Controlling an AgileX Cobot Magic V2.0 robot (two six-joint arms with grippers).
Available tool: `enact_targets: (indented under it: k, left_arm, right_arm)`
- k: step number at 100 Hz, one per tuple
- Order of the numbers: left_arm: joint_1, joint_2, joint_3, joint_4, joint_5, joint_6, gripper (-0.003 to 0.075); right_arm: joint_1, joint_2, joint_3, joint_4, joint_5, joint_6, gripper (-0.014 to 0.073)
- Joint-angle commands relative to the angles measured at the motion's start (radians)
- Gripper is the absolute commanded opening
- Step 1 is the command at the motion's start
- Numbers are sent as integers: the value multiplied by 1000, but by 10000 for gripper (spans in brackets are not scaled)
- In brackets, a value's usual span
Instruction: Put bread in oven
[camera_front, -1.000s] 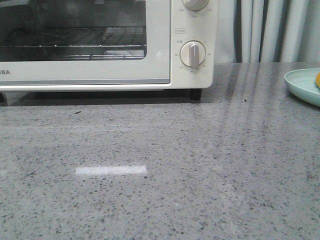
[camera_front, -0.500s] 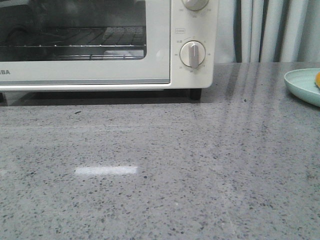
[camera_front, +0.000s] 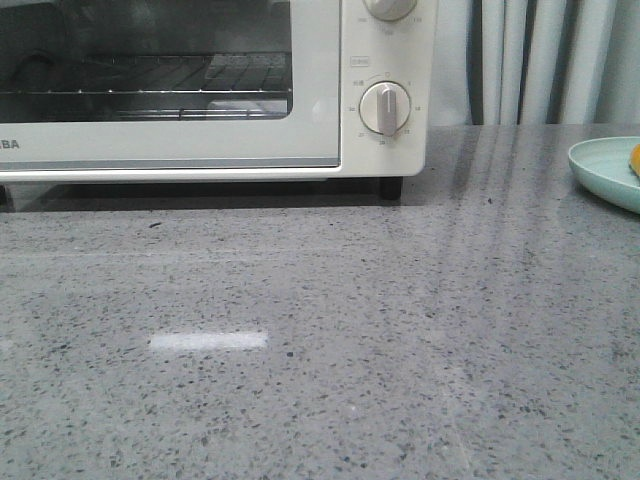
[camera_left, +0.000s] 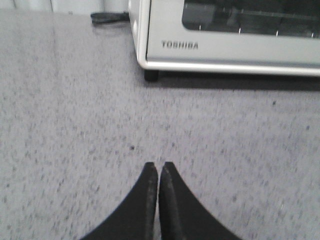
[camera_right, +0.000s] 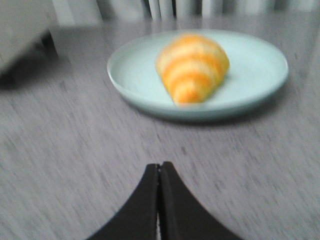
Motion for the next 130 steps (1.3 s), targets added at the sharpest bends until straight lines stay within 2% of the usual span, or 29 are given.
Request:
enact_targets:
  k: [1, 7, 14, 26, 39, 47, 55, 67, 76, 87, 94, 104, 130]
  left_arm:
    - [4, -26, 22, -105, -187, -14, -21]
    - [4, -26, 22, -247, -252, -16, -21]
    - [4, -26, 22, -424, -336, -16, -21]
    - [4, -26, 22, -670, -420, -16, -21]
    - [1, -26, 9, -780, -521, -16, -21]
    - [-6, -19, -37, -717, -523, -11, -21]
    - [-14, 11, -108, -576, -434, -9, -21]
    - [-40, 134, -250, -410, -266, -9, -21]
    - [-65, 268, -366, -294, -208, -9, -21]
    - [-102, 437, -511, -179, -175, -9, -21]
    - [-131, 535, -598, -139, -153, -9, -21]
    - [-185, 655, -700, -98, -151, -9, -21]
    - [-323, 907, -868, -29, -160, -9, -21]
  right_arm:
    - [4, -22, 11, 104, -286, 62, -69]
    - [4, -22, 11, 189, -412, 73, -69]
    - [8, -22, 11, 216, -505, 73, -69]
    - [8, -22, 11, 257, -520, 73, -69]
    - [8, -20, 6, 366, -532, 71, -69]
    - [8, -11, -11, 400, -569, 69, -68]
    - [8, 21, -59, 400, -574, 67, -67]
    - [8, 122, -173, 393, -450, 43, -67]
    - [8, 227, -267, 300, -322, -12, -67]
    - [8, 356, -399, 117, -187, -19, -69]
    - [8, 421, -472, 54, -141, -19, -69]
    - [8, 482, -545, 34, -128, -19, -69]
    - [8, 508, -570, 33, -98, -20, -69]
